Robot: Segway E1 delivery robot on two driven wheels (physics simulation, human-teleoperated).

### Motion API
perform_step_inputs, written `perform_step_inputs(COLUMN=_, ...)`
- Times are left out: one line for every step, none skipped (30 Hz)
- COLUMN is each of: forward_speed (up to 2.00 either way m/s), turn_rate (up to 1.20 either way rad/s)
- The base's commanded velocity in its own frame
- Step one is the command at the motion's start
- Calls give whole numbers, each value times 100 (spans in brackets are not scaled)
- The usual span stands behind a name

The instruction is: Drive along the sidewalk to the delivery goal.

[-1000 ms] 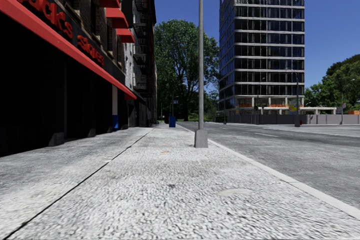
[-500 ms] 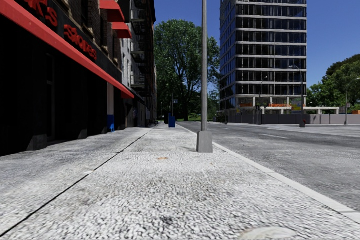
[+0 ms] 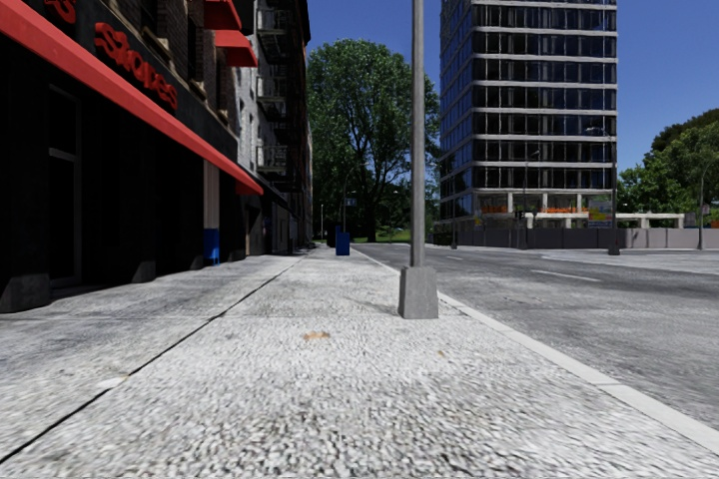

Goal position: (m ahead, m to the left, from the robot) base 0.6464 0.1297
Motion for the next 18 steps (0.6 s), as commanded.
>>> perform_step_inputs(forward_speed=153, turn_rate=0)
perform_step_inputs(forward_speed=153, turn_rate=0)
perform_step_inputs(forward_speed=153, turn_rate=0)
perform_step_inputs(forward_speed=153, turn_rate=0)
perform_step_inputs(forward_speed=153, turn_rate=0)
perform_step_inputs(forward_speed=153, turn_rate=0)
perform_step_inputs(forward_speed=153, turn_rate=0)
perform_step_inputs(forward_speed=153, turn_rate=0)
perform_step_inputs(forward_speed=153, turn_rate=0)
perform_step_inputs(forward_speed=153, turn_rate=0)
perform_step_inputs(forward_speed=153, turn_rate=0)
perform_step_inputs(forward_speed=0, turn_rate=0)
perform_step_inputs(forward_speed=0, turn_rate=0)
perform_step_inputs(forward_speed=0, turn_rate=0)
perform_step_inputs(forward_speed=0, turn_rate=0)
perform_step_inputs(forward_speed=0, turn_rate=0)
perform_step_inputs(forward_speed=0, turn_rate=0)
perform_step_inputs(forward_speed=0, turn_rate=0)
